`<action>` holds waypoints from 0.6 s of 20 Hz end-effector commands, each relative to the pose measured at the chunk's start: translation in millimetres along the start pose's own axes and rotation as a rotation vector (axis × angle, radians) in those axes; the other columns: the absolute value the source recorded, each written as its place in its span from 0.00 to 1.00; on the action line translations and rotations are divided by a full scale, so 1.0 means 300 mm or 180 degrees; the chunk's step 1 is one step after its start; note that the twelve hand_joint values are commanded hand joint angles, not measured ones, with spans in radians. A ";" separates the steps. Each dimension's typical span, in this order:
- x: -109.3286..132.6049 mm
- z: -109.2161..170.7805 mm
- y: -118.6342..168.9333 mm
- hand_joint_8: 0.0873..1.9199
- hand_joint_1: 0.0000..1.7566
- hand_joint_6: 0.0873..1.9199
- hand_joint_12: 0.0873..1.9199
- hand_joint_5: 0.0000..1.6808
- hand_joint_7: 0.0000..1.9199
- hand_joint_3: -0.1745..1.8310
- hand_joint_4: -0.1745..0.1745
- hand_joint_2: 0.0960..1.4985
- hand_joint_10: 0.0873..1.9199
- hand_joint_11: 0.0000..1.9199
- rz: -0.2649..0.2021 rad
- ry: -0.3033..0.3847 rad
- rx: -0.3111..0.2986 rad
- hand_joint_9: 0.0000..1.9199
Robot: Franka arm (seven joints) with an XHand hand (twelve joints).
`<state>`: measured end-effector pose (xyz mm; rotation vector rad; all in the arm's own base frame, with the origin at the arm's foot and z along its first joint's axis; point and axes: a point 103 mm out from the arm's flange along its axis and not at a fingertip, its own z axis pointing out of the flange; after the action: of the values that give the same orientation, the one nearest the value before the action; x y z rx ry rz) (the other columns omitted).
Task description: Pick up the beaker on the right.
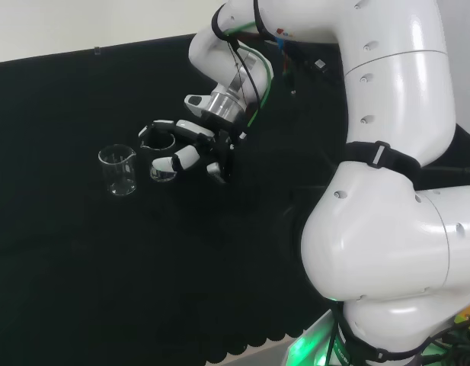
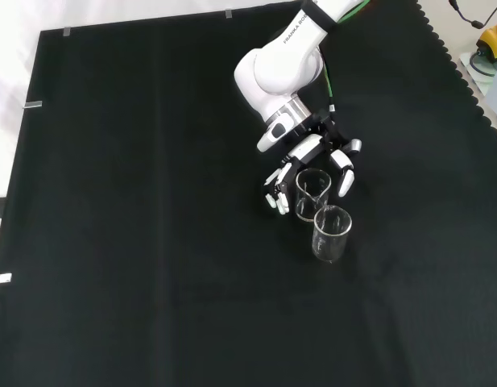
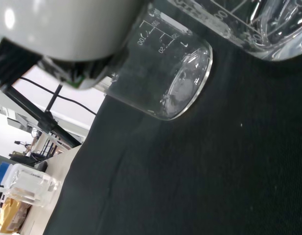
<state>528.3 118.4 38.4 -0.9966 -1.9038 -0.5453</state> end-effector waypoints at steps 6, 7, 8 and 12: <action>0.003 -0.002 -0.008 0.36 0.57 0.45 0.63 0.18 0.25 0.61 0.41 0.13 0.28 0.00 0.0012 -0.0015 -0.0167 0.26; 0.005 -0.002 -0.009 0.36 0.57 0.45 0.63 0.18 0.25 0.61 0.41 0.13 0.28 0.00 0.0019 -0.0012 -0.0182 0.26; 0.007 -0.001 -0.009 0.36 0.57 0.45 0.64 0.18 0.25 0.61 0.41 0.13 0.28 0.00 0.0023 -0.0028 -0.0190 0.26; 0.003 -0.003 -0.017 0.36 0.57 0.46 0.64 0.18 0.26 0.61 0.41 0.13 0.28 0.00 0.0036 -0.0022 -0.0205 0.27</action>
<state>523.9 117.3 39.0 -1.0408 -1.8953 -0.5922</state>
